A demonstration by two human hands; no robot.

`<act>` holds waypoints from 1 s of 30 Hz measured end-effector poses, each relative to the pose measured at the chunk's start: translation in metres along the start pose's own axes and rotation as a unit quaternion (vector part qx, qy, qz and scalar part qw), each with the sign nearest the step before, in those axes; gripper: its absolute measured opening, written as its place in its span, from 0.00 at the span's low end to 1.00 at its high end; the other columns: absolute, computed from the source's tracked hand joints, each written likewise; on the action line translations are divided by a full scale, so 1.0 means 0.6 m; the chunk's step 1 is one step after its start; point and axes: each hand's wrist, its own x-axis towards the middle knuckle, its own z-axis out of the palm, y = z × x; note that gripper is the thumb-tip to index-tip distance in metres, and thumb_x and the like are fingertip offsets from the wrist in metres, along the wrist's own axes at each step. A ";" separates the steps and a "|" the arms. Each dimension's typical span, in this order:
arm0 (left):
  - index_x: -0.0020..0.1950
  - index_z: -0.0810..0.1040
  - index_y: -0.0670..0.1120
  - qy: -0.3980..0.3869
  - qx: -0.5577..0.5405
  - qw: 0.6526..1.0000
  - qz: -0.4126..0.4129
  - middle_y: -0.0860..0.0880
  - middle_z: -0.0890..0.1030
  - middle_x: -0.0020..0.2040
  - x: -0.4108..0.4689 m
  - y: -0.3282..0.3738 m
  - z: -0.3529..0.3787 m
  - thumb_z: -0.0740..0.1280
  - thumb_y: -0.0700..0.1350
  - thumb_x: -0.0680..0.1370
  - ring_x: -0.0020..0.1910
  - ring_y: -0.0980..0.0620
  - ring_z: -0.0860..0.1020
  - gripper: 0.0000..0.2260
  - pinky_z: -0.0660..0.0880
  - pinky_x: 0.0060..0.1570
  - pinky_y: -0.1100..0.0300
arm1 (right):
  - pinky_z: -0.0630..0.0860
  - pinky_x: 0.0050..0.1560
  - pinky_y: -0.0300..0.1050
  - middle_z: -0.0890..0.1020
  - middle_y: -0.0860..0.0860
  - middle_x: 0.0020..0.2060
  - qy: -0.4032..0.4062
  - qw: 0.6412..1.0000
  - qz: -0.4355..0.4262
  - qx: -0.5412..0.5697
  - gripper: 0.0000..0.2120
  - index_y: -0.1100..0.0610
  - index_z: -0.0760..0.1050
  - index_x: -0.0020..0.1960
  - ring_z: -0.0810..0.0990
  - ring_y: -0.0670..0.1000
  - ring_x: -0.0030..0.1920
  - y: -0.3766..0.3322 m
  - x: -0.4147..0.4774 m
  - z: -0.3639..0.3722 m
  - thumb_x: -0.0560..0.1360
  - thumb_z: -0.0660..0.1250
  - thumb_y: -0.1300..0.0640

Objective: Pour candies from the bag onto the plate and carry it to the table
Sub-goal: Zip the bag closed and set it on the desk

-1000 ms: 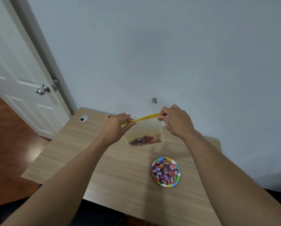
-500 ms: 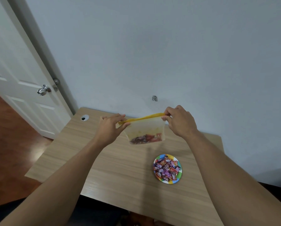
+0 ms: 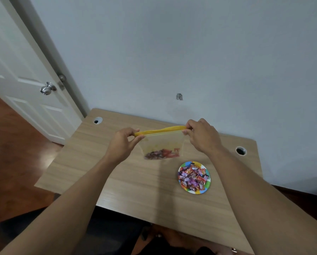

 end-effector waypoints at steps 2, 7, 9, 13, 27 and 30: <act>0.54 0.88 0.45 -0.026 0.008 1.000 -0.005 0.51 0.88 0.62 -0.001 -0.020 0.005 0.74 0.50 0.82 0.62 0.55 0.85 0.09 0.77 0.55 0.66 | 0.77 0.53 0.53 0.79 0.52 0.50 -0.009 1.000 0.007 -0.005 0.09 0.48 0.82 0.53 0.79 0.55 0.46 0.004 0.007 0.018 0.84 0.68 0.44; 0.50 0.88 0.46 -0.042 0.050 0.998 -0.020 0.49 0.90 0.52 0.006 -0.076 0.027 0.70 0.41 0.83 0.48 0.47 0.85 0.07 0.76 0.43 0.63 | 0.79 0.48 0.53 0.80 0.49 0.44 -0.045 0.999 0.023 0.015 0.07 0.48 0.83 0.49 0.81 0.55 0.48 0.011 0.030 0.075 0.80 0.70 0.45; 0.50 0.88 0.45 -0.042 0.067 0.996 -0.034 0.49 0.89 0.50 0.011 -0.091 0.040 0.70 0.41 0.83 0.44 0.47 0.83 0.07 0.73 0.39 0.65 | 0.80 0.47 0.53 0.83 0.50 0.41 -0.059 0.998 0.031 0.022 0.08 0.49 0.82 0.48 0.82 0.56 0.49 0.017 0.037 0.102 0.79 0.71 0.45; 0.50 0.88 0.45 -0.051 0.067 0.995 -0.056 0.45 0.90 0.49 0.018 -0.128 0.066 0.72 0.41 0.81 0.47 0.41 0.86 0.05 0.81 0.46 0.48 | 0.79 0.46 0.52 0.84 0.49 0.41 -0.095 0.992 0.049 0.066 0.06 0.48 0.82 0.47 0.80 0.54 0.48 0.037 0.037 0.154 0.77 0.73 0.46; 0.73 0.80 0.41 0.027 0.058 0.995 -0.080 0.42 0.81 0.64 0.019 -0.152 0.146 0.67 0.39 0.83 0.53 0.47 0.84 0.18 0.77 0.59 0.58 | 0.75 0.69 0.46 0.86 0.53 0.67 -0.168 0.961 0.103 0.195 0.19 0.57 0.81 0.73 0.84 0.54 0.67 0.104 0.004 0.280 0.84 0.69 0.51; 0.69 0.79 0.41 0.056 0.047 0.997 -0.032 0.43 0.76 0.61 0.003 -0.099 0.182 0.66 0.39 0.83 0.53 0.48 0.80 0.14 0.77 0.59 0.56 | 0.72 0.70 0.45 0.84 0.54 0.70 -0.169 0.951 0.167 0.199 0.22 0.59 0.77 0.76 0.83 0.55 0.69 0.157 -0.009 0.267 0.84 0.69 0.51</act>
